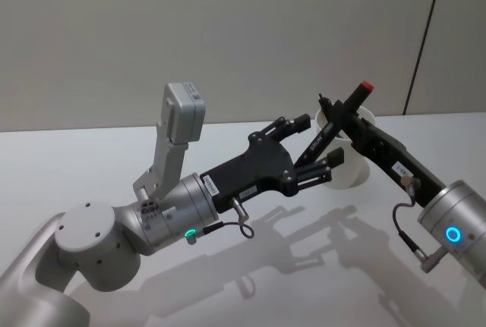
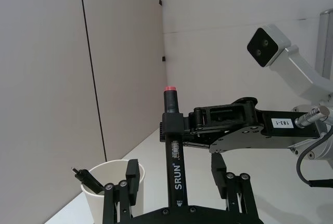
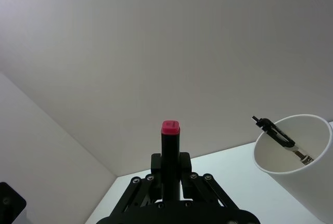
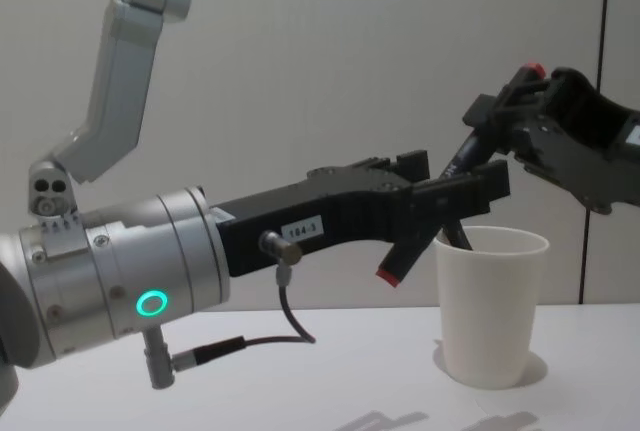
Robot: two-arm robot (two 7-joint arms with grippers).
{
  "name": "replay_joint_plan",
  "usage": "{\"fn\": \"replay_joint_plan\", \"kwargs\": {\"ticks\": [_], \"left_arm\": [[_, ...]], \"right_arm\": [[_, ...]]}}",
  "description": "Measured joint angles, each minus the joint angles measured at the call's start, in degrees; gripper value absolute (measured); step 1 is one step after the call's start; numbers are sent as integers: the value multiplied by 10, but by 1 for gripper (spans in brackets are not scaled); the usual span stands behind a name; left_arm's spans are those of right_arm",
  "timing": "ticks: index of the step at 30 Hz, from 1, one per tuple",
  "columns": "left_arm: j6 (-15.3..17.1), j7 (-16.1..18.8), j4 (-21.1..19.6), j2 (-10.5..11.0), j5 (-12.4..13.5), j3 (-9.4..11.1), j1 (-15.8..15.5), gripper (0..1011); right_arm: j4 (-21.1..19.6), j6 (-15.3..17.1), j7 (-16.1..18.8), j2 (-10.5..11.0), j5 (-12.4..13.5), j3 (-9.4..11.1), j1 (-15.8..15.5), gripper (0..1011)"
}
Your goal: Place the pen into the pen holder.
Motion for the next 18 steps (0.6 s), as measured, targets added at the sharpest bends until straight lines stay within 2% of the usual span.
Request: {"fn": "replay_joint_plan", "kwargs": {"ticks": [3,7,18], "left_arm": [[0,0,0,0,0,0,0,936],[0,0,0,0,0,0,0,1001],[0,0,0,0,0,0,0,1001]], "right_arm": [[0,0,0,0,0,0,0,195],[1,-3,2,2,-3,0,2,195],[21,-26,15,11,-31,12,20,195]]}}
